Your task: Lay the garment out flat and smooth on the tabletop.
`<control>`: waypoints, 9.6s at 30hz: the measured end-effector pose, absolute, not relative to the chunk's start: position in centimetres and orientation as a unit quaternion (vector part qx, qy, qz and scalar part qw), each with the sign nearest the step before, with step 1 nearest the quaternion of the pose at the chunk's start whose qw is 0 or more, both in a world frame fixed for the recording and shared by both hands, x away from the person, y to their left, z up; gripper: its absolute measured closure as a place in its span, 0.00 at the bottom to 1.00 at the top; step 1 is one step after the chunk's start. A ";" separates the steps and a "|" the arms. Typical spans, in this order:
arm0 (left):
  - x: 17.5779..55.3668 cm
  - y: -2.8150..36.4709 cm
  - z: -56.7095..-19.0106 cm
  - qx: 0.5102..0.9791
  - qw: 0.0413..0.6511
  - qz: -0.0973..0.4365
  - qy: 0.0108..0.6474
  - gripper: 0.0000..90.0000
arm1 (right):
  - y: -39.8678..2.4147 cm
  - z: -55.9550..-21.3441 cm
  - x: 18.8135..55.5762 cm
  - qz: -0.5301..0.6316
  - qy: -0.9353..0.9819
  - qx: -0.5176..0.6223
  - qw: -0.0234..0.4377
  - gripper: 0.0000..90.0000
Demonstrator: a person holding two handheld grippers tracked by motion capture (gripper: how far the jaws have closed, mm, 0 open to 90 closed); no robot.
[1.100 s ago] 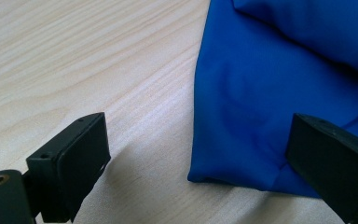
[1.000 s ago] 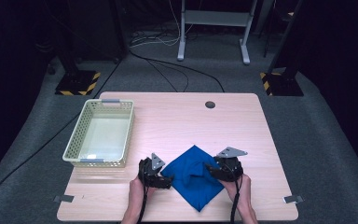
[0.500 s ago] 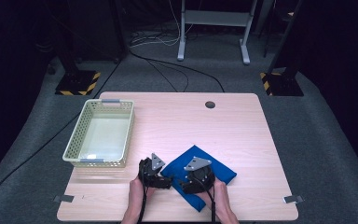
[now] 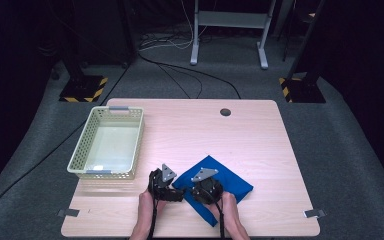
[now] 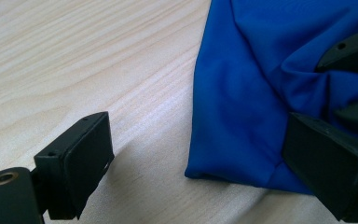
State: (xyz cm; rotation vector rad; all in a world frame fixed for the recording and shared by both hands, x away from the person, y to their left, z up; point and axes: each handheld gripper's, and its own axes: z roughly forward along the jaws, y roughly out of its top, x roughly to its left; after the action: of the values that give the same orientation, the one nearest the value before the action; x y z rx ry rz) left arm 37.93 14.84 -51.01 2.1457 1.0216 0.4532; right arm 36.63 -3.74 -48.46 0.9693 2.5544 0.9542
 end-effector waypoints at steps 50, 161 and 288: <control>38.0 14.9 -51.0 0.829 0.355 0.170 0.397 0.10 | -13.8 -43.8 38.8 0.392 0.802 0.412 0.186 0.93; 38.0 14.9 -51.0 0.829 0.354 0.172 0.397 0.10 | -24.1 -48.2 45.0 0.302 0.744 0.556 0.215 0.17; 35.5 -1.8 -48.0 0.921 0.305 0.125 0.209 0.96 | -23.7 -51.1 38.8 0.324 0.766 0.517 0.203 0.03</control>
State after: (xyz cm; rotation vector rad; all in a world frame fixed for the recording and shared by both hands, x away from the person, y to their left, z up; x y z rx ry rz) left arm 35.53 -1.81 -47.99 2.4388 0.5540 0.3307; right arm 38.76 -23.72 -51.07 1.4422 2.1378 0.9036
